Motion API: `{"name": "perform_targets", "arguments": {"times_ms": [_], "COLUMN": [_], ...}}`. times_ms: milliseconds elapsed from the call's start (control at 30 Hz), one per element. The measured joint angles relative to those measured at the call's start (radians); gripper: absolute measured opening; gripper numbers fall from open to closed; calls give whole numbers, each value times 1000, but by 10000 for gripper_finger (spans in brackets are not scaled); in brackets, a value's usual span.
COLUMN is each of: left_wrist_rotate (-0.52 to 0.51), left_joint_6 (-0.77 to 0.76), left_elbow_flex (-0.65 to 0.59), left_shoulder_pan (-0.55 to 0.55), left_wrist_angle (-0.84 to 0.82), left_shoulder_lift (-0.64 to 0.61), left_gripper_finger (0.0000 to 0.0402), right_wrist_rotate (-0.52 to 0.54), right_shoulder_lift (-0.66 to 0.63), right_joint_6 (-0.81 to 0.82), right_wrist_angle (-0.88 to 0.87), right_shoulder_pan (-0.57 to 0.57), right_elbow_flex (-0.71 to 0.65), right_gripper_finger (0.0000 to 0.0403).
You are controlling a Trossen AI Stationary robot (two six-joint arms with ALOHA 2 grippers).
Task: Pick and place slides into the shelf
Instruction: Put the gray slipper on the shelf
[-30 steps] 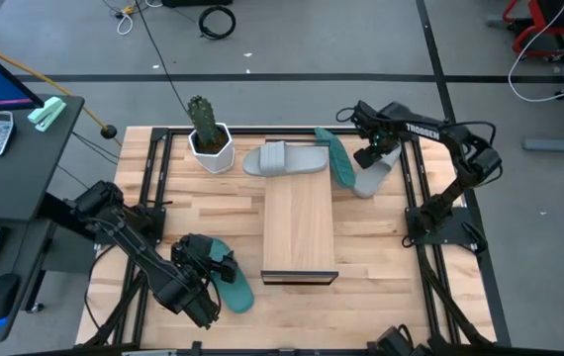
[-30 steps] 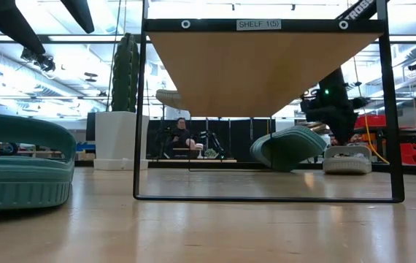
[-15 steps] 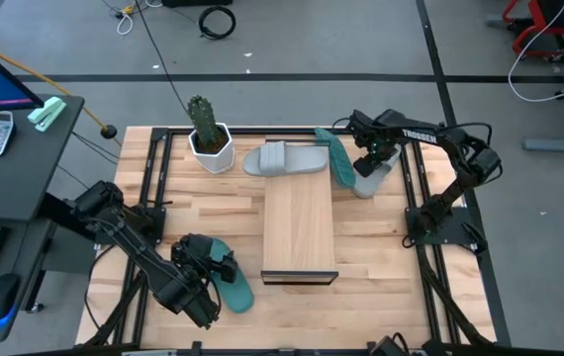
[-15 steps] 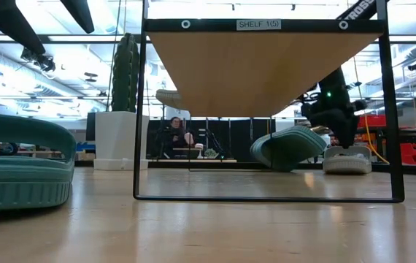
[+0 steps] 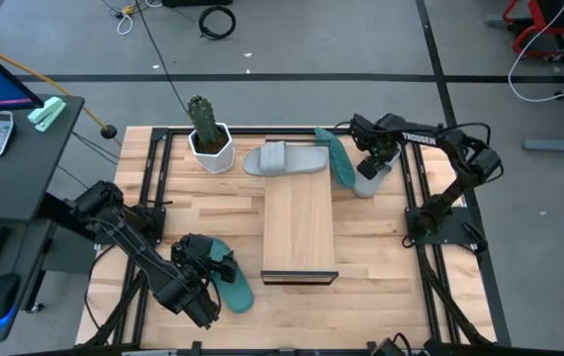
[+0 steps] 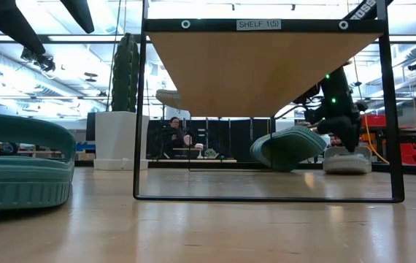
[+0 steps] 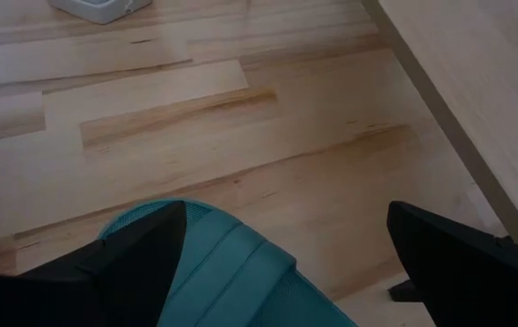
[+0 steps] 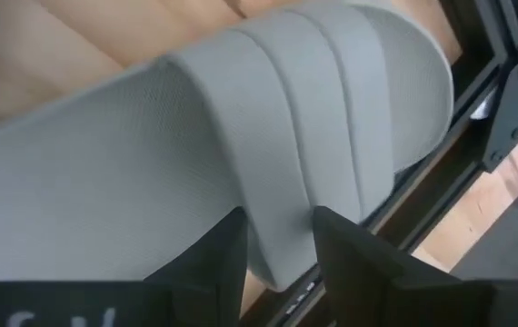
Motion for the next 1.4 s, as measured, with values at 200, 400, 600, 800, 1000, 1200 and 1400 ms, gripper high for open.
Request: {"name": "perform_targets", "arguments": {"times_ms": [200, 400, 600, 800, 1000, 1200, 1400], "left_wrist_rotate": [0, 0, 0, 0, 0, 0, 0], "left_joint_6": [0, 0, 0, 0, 0, 1, 17], "left_elbow_flex": [0, 0, 0, 0, 0, 0, 0], "left_shoulder_pan": [0, 0, 0, 0, 0, 0, 1], "left_wrist_angle": [0, 0, 1, 1, 1, 0, -4], "left_shoulder_lift": [0, 0, 0, 0, 0, 0, 0], "left_gripper_finger": [386, 386, 386, 386, 386, 386, 386], "right_wrist_rotate": [23, 53, 47, 25, 33, 46, -21], "right_shoulder_lift": [-1, -2, -1, -1, -2, -80, -173], "right_joint_6": [-9, -28, -53, -70, -73, -102, -102], "right_wrist_angle": [65, 104, 97, 97, 92, 66, 14], "right_shoulder_pan": [3, 3, 3, 9, 23, 71, 91], "right_elbow_flex": [-64, -88, -66, -64, -64, -64, -64], "right_gripper_finger": [135, 121, 57, 12, 8, 44, 97]}}
